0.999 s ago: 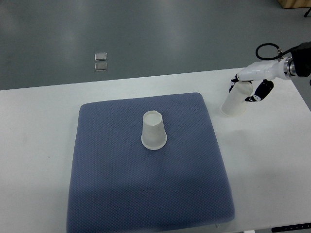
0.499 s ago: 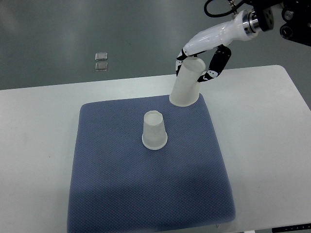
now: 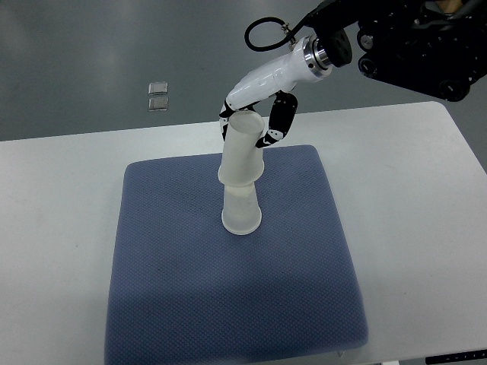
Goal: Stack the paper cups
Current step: 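Lift the cup and carry it over the cup on the cushion, then lower the held cup onto the cushion cup and open the right hand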
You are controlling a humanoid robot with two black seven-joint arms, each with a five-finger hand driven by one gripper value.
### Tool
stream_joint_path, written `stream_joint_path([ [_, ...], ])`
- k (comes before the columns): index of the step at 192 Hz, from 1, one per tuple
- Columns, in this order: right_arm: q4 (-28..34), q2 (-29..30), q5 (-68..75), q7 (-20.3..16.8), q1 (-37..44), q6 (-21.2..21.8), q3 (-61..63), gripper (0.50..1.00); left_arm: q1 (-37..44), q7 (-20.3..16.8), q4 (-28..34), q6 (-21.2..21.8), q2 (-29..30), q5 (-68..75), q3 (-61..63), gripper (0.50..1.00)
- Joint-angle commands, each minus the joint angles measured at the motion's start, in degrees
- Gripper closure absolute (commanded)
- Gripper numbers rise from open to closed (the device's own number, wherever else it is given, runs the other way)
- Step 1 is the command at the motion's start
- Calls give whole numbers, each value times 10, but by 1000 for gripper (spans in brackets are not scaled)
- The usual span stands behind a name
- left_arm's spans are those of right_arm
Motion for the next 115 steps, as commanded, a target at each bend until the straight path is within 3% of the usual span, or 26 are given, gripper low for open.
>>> stream_joint_path([
  [1, -2, 2, -1, 0, -8, -2, -1, 953, 0, 0, 0, 0, 0, 0, 0, 500],
  [115, -4, 20, -5, -7, -29, -14, -7, 953, 0, 0, 0, 0, 0, 0, 0, 500],
])
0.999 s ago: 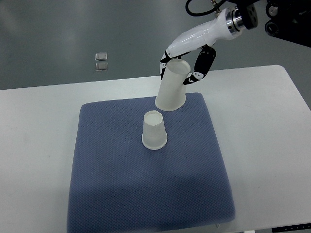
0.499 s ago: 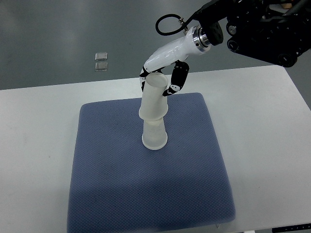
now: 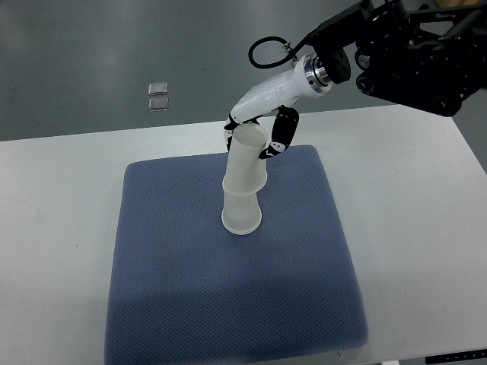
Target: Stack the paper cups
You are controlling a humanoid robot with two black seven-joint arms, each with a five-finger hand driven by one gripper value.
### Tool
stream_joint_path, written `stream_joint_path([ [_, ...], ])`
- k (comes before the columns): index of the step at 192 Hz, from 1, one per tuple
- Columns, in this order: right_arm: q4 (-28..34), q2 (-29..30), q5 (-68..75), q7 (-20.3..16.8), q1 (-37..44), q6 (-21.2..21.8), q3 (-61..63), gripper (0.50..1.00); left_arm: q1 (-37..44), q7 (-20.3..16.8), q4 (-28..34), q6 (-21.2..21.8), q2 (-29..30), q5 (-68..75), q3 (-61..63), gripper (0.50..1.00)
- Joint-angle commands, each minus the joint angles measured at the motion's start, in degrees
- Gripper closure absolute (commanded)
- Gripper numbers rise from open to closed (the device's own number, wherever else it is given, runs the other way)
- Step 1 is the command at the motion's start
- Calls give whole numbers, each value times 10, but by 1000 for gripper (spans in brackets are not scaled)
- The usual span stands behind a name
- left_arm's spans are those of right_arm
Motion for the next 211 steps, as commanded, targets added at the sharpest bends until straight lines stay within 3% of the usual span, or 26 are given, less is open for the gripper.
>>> stream_joint_path([
  [1, 0, 13, -2, 0, -1, -1, 0, 953, 0, 0, 0, 0, 0, 0, 0, 500],
  [62, -6, 16, -10, -1, -19, -10, -1, 938, 0, 0, 0, 0, 0, 0, 0, 500],
  [70, -6, 15, -9, 0, -19, -10, -1, 904, 0, 0, 0, 0, 0, 0, 0, 500],
  [94, -6, 15, -1, 0, -19, -10, 0, 658, 0, 0, 0, 0, 0, 0, 0, 500],
  [116, -6, 15, 1, 0, -19, -9, 1, 605, 0, 0, 0, 0, 0, 0, 1, 500],
  [211, -11, 4, 2, 0, -13, -2, 6, 587, 0, 0, 0, 0, 0, 0, 0, 500],
])
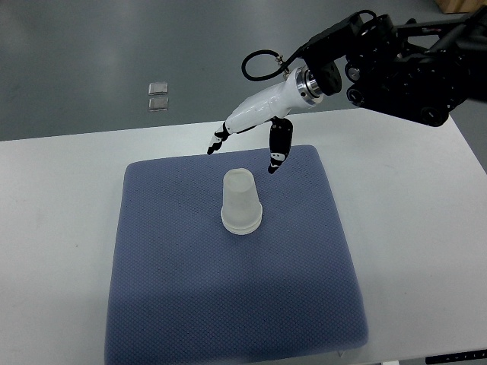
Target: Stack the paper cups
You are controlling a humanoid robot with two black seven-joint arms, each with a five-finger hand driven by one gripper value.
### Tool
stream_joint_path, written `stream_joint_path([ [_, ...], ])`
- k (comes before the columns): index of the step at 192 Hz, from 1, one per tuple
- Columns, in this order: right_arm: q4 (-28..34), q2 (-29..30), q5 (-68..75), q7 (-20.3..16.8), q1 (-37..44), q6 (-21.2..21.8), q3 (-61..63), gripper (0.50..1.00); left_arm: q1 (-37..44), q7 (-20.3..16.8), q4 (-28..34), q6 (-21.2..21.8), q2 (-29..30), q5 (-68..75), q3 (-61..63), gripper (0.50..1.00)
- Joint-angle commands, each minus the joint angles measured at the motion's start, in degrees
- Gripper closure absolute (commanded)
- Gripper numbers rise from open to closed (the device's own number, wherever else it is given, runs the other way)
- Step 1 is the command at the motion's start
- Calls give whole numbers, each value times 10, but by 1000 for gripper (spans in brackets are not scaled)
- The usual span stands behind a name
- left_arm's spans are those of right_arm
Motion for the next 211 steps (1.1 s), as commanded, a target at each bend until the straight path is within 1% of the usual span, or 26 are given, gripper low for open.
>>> stream_joint_path([
  [1, -5, -8, 0, 0, 1, 0, 1, 587, 0, 0, 0, 0, 0, 0, 0, 500],
  [22, -36, -12, 0, 0, -4, -7, 3, 587, 0, 0, 0, 0, 0, 0, 0, 500],
  [39, -98, -15, 7, 0, -16, -14, 7, 587, 0, 0, 0, 0, 0, 0, 0, 500],
  [41, -98, -15, 7, 0, -16, -14, 7, 587, 0, 0, 0, 0, 0, 0, 0, 500],
  [62, -179, -10, 71, -1, -60, -39, 16, 587, 0, 0, 0, 0, 0, 0, 0, 500],
  [81, -213, -8, 140, -1, -87, -58, 19, 587, 0, 0, 0, 0, 0, 0, 0, 500],
  [91, -213, -8, 140, -1, -87, -58, 19, 587, 0, 0, 0, 0, 0, 0, 0, 500],
  [92, -224, -9, 186, -1, -102, -74, 19, 587, 0, 0, 0, 0, 0, 0, 0, 500],
  [96, -228, -8, 207, -1, -110, -81, 19, 587, 0, 0, 0, 0, 0, 0, 0, 500],
  [104, -229, -8, 237, -4, -118, -90, 19, 587, 0, 0, 0, 0, 0, 0, 1, 500],
  [124, -230, -7, 345, -26, -144, -118, 21, 587, 0, 0, 0, 0, 0, 0, 0, 500],
  [143, -231, -1, 439, -35, -164, -135, 39, 587, 0, 0, 0, 0, 0, 0, 0, 500],
  [171, -231, 15, 561, -55, -205, -161, 100, 587, 0, 0, 0, 0, 0, 0, 0, 500],
  [198, -236, 32, 612, -70, -231, -183, 168, 587, 0, 0, 0, 0, 0, 0, 1, 500],
  [211, -238, 41, 642, -85, -248, -196, 211, 587, 0, 0, 0, 0, 0, 0, 1, 500],
])
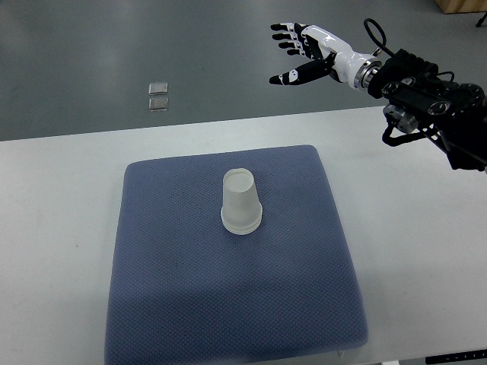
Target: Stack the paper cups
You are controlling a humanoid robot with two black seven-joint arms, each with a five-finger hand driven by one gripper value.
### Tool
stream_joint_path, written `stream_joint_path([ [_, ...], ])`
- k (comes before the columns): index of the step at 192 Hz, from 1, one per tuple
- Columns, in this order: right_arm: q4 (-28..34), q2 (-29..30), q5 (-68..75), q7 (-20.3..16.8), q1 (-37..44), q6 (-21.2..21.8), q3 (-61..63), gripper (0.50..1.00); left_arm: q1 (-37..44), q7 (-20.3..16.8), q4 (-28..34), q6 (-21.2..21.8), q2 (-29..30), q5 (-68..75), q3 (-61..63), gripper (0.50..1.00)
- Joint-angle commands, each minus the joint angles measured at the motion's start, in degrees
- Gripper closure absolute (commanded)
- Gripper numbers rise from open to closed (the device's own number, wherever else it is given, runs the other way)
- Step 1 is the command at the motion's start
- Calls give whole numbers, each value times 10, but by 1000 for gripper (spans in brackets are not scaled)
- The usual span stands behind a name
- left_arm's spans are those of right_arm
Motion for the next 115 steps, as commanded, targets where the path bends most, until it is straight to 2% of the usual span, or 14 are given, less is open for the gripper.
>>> stream_joint_path([
  [1, -3, 11, 40, -17, -23, -18, 58, 587, 0, 0, 0, 0, 0, 0, 1, 500],
  [43, -11, 25, 155, -68, -70, -35, 139, 587, 0, 0, 0, 0, 0, 0, 0, 500],
  [115, -28, 31, 299, -75, -118, -34, 200, 587, 0, 0, 0, 0, 0, 0, 0, 500],
])
